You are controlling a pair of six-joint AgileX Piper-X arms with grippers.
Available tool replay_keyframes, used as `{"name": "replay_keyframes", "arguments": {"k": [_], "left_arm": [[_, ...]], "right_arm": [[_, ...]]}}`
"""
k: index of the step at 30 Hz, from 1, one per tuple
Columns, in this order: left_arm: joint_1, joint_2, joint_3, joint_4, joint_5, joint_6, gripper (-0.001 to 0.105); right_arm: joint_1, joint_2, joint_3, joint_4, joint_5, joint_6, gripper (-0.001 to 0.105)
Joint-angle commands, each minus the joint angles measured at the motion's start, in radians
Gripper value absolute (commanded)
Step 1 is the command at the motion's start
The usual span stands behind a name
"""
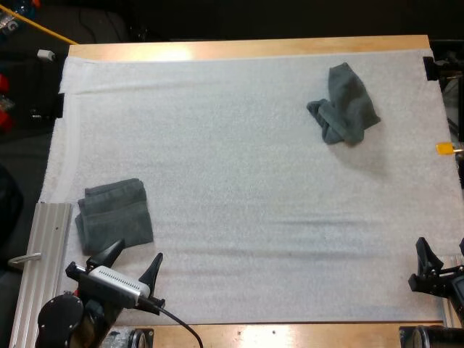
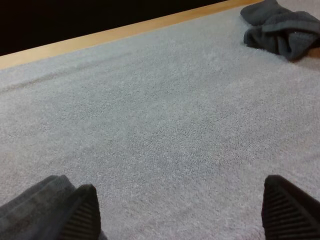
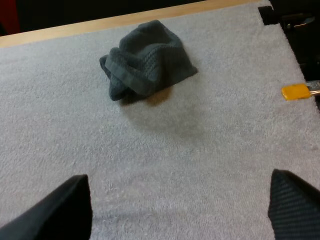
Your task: Pick towel from pile, fold and stack
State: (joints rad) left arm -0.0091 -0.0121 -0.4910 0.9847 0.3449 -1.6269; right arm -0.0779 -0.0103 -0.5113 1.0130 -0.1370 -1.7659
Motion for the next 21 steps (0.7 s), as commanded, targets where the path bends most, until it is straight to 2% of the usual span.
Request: {"name": "replay_keyframes", "arguments": {"k": [1,8,13,21], "left_arm": [[0.001,-0.139,-0.003,-0.012,0.003,-0.022,0.064],[0.001,-0.105,-0.012,-0.012,0.006,-0.049,0.064],[-0.019,-0.038,-0.064,-0.025,0.061,-0.090,0.064],[-0.187,0.123,-0.186,-0.026,0.063,-0.090,0.064]], "right_arm": [[0.002,-0.041,-0.001,-0.008,0.005,-0.003,0.071],[0.002,-0.021,-0.021,0.018,0.001,0.021,0.071],[0.002,0.047,-0.095,0.043,-0.036,0.021,0.071],[0.002,0.189,-0.267,0.070,-0.170,0.021,0.071]]}}
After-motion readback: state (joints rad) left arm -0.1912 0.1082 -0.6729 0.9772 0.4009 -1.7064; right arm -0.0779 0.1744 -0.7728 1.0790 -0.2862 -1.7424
